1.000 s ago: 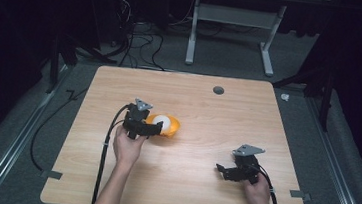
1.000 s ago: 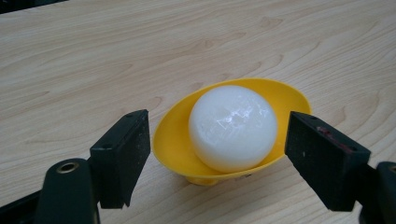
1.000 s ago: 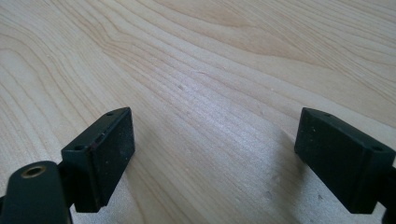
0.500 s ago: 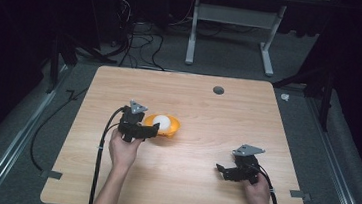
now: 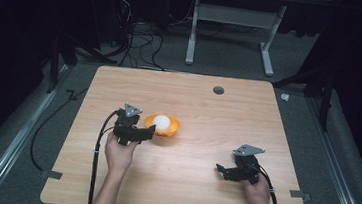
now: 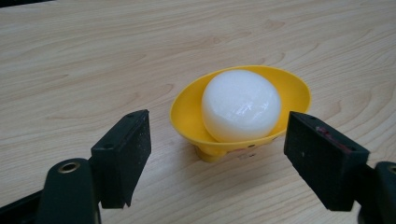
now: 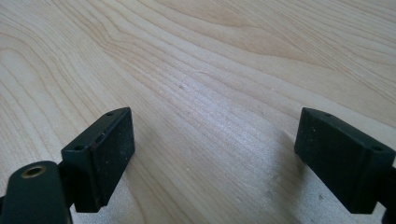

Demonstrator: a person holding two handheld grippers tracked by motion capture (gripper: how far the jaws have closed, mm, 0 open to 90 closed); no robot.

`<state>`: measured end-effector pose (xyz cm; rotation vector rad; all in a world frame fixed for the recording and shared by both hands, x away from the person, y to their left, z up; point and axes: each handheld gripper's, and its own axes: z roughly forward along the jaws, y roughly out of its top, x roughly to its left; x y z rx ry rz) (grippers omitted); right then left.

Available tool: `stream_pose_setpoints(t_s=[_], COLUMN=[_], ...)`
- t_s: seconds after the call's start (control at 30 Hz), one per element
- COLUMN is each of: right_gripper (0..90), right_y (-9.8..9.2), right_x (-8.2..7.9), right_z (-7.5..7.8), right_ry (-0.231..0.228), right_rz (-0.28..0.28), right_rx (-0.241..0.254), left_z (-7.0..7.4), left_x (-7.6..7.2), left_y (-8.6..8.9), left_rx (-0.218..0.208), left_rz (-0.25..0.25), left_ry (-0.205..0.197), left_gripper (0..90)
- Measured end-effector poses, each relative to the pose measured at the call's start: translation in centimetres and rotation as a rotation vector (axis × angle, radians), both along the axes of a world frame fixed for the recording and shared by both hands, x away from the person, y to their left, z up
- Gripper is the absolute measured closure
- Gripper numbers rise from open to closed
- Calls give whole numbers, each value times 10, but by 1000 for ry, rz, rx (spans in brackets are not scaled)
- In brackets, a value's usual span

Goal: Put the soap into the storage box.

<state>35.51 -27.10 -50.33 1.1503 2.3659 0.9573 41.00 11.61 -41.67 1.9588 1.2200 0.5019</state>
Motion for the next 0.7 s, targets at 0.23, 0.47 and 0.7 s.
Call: stream_pose_setpoints(t_s=[0.23,0.47,0.7], right_gripper=[128,128,128], right_y=[0,0,0], right_x=[0,0,0], right_z=[0,0,0], right_ry=[-1,-1,-1], right_rz=[-1,-1,-1], right_rx=[0,0,0], left_z=[0,1,0], left_x=[-6,-12,-14], left_y=[3,8,13], left_rx=[14,2,-1], left_rz=[8,10,17], left_ry=[-14,-23,-24], left_gripper=[235,234,234])
